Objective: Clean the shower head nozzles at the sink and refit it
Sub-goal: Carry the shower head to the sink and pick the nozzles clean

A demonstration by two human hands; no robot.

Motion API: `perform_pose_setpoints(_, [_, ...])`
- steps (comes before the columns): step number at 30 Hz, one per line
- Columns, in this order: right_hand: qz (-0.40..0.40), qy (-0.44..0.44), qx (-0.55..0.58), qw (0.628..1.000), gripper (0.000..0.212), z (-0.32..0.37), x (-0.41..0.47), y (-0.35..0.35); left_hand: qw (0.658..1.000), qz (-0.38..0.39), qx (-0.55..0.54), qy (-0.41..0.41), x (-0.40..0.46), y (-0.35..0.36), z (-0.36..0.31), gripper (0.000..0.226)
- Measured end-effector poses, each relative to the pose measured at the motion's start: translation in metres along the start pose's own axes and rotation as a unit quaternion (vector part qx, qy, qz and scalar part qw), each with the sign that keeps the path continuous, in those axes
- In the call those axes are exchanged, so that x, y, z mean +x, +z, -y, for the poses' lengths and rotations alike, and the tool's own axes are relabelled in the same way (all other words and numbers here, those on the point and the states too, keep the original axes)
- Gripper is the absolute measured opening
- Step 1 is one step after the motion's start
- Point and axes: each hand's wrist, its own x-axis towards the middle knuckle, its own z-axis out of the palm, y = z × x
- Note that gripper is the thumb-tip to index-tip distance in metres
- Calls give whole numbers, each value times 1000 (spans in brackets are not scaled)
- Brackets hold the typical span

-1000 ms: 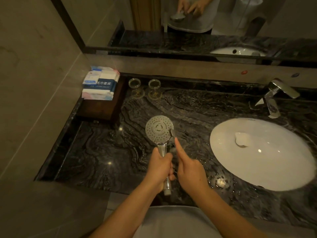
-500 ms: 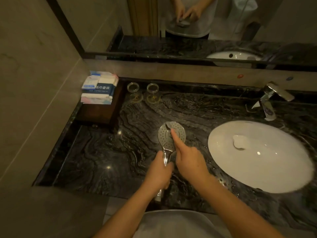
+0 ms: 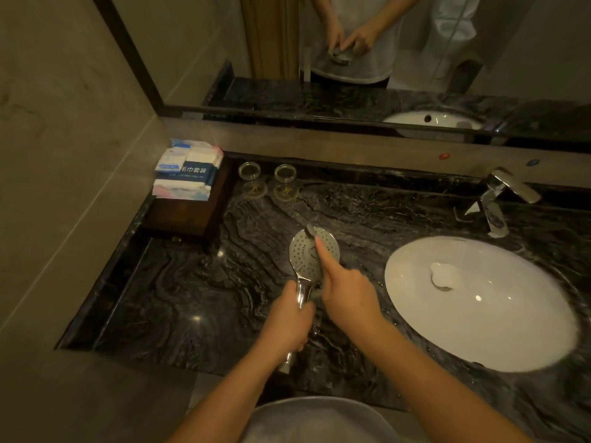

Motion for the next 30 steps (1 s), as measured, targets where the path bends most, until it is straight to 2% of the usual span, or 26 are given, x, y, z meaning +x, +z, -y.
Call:
perform_pose_setpoints(2, [3,9,6,1000,80,2,0,-1,1000,5,-3,-4,4,-2,-2,11])
perform_pose_setpoints(7, [70,-24,-14,997,88,-1,-42,25,1000,13,4,-21,4,-9,6,13])
perform_pose_setpoints(12, [28,24,-28,999,75,-4,-3,3,998,44,-23,-36,-5,-8,10,13])
perform_pose_setpoints(16, [73,-4,-28,997,79,4,-34,10,993,44,-99,-54,2,-12,1,13])
perform_pose_setpoints(18, [75,-14,-42,996,79,3,-35,14,993,43,-95,-56,3,-14,2,13])
perform_pose_setpoints(22, [34,23,-68,997,76,-4,4,0,996,47,-55,-56,-2,-11,12,9])
perform_pose_setpoints(25, [40,8,-25,999,77,-10,-20,17,992,32,-100,-69,1,-13,10,10])
perform_pose_setpoints(28, [63,68,63,994,70,-38,-56,40,990,8,-128,-60,1,-22,12,11])
perform_pose_setpoints(30, [56,85,78,992,67,-59,-61,43,992,11,-120,-36,-4,-26,15,13])
